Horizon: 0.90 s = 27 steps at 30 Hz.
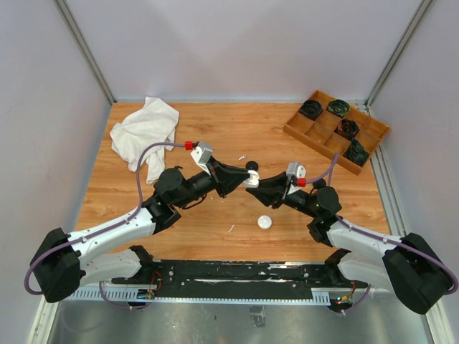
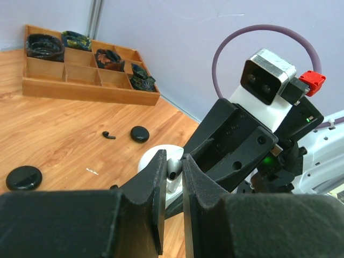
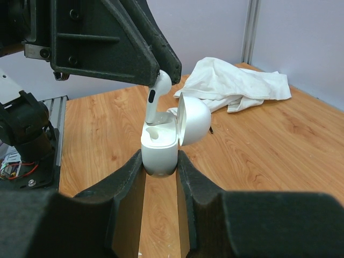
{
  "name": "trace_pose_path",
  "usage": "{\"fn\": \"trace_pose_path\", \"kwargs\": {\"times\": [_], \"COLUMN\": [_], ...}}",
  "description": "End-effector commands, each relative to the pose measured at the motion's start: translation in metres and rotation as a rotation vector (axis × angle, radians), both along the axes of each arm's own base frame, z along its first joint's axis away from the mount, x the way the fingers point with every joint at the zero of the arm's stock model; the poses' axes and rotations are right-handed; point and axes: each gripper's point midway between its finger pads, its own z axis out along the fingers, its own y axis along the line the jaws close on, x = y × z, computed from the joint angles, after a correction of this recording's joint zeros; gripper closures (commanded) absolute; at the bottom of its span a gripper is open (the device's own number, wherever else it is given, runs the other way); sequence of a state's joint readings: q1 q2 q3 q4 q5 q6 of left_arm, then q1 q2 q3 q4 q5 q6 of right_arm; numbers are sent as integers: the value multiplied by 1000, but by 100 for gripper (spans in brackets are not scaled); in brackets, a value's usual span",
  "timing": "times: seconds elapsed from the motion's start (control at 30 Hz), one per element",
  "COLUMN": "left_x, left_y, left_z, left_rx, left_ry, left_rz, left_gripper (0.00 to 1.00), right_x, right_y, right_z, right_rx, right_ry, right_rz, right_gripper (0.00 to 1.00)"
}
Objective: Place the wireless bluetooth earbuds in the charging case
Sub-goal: Place the earbud in the charging case.
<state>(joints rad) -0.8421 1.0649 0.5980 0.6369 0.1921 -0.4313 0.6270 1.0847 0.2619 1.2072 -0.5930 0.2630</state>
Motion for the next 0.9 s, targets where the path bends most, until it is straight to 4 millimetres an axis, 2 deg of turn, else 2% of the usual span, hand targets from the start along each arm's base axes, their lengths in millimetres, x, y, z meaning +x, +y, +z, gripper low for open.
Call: {"fn": "trace_pose_path", "kwargs": {"times": [0.0, 0.33, 0.87], "left_x": [-2, -2, -2], "left_y": [-1, -3, -3], "left_z": [2, -6, -9], "left_rx": [-16, -6, -40], "left_ry": [-17, 3, 10], "left_rz": [4, 2, 33], "left_gripper": [85, 85, 85], "right_x": [6, 7, 5], "right_y": [-11, -15, -14], "right_z": [14, 16, 19], "right_rx": [43, 52, 66], "right_ry": [-49, -57, -56], "right_rz": [-42, -62, -55], "right_gripper": [97, 97, 97]}}
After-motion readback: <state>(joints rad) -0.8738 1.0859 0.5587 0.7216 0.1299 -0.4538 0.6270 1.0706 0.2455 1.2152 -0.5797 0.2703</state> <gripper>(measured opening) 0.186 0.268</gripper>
